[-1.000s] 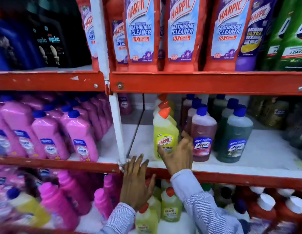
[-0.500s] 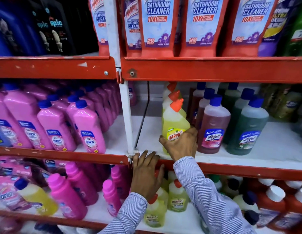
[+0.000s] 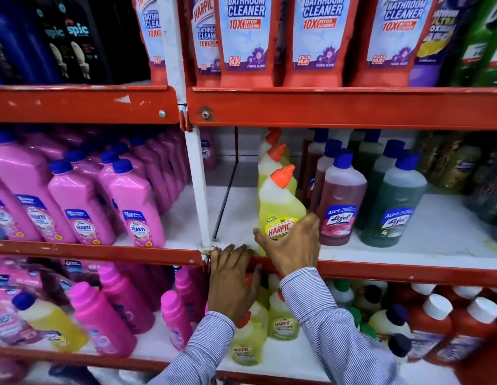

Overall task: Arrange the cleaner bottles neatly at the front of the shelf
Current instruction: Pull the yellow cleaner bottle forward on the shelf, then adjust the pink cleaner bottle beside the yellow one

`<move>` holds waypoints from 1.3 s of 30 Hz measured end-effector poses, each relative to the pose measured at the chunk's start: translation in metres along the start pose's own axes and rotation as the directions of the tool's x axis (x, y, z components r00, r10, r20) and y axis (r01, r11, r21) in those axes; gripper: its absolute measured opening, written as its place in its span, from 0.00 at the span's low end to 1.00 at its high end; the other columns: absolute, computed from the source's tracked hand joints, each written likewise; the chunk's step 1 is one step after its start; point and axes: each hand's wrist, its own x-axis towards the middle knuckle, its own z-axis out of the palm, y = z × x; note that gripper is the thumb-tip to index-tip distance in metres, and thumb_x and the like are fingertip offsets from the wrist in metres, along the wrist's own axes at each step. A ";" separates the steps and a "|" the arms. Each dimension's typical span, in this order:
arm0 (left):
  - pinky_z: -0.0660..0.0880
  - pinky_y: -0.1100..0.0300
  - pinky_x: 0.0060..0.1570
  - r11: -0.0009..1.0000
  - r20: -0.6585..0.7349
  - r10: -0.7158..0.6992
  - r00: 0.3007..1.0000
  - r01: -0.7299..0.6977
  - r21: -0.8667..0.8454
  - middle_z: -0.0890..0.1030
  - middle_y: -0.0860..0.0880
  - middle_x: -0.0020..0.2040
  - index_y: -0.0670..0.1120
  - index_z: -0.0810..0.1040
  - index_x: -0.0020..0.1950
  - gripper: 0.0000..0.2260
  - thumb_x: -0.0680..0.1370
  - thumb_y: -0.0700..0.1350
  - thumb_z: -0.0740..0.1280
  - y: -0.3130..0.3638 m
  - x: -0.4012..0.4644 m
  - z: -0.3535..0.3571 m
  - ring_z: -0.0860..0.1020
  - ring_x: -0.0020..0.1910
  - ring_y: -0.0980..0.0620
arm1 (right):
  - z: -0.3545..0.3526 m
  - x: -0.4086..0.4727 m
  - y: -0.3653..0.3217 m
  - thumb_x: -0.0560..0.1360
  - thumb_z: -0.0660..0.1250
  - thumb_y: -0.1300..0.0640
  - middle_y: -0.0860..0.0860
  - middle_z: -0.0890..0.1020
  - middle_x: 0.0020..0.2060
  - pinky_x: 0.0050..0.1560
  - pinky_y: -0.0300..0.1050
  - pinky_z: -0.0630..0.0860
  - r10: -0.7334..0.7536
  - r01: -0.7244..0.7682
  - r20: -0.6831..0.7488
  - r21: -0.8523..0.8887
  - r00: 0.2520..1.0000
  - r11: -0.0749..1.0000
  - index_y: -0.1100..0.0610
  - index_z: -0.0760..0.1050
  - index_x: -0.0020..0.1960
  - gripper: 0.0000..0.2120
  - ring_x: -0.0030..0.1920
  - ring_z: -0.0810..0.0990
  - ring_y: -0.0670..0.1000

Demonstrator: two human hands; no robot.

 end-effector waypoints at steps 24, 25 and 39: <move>0.63 0.40 0.73 0.997 -0.018 -0.077 0.997 0.077 -0.013 0.83 0.47 0.60 0.47 0.80 0.60 0.19 0.77 0.56 0.61 0.014 -0.002 -0.004 0.75 0.66 0.41 | -0.043 0.057 0.086 0.57 0.77 0.40 0.65 0.78 0.54 0.54 0.57 0.76 0.117 -0.125 -0.100 -0.079 0.988 0.989 0.67 0.66 0.59 0.44 0.55 0.77 0.66; 0.65 0.39 0.72 0.997 -0.016 -0.078 0.997 0.078 -0.012 0.83 0.46 0.60 0.47 0.80 0.60 0.19 0.77 0.56 0.61 0.014 -0.002 -0.004 0.75 0.66 0.41 | -0.046 0.053 0.087 0.57 0.77 0.39 0.65 0.78 0.53 0.53 0.56 0.76 0.105 -0.115 -0.104 -0.088 0.989 0.990 0.67 0.66 0.57 0.42 0.54 0.77 0.65; 0.70 0.37 0.68 0.997 -0.025 -0.079 0.997 0.080 0.004 0.84 0.46 0.57 0.46 0.80 0.58 0.17 0.76 0.55 0.63 0.016 -0.003 -0.005 0.77 0.60 0.40 | -0.065 0.029 0.095 0.58 0.76 0.39 0.62 0.77 0.56 0.57 0.57 0.76 0.057 -0.058 -0.064 -0.021 0.996 0.998 0.64 0.66 0.62 0.43 0.57 0.76 0.63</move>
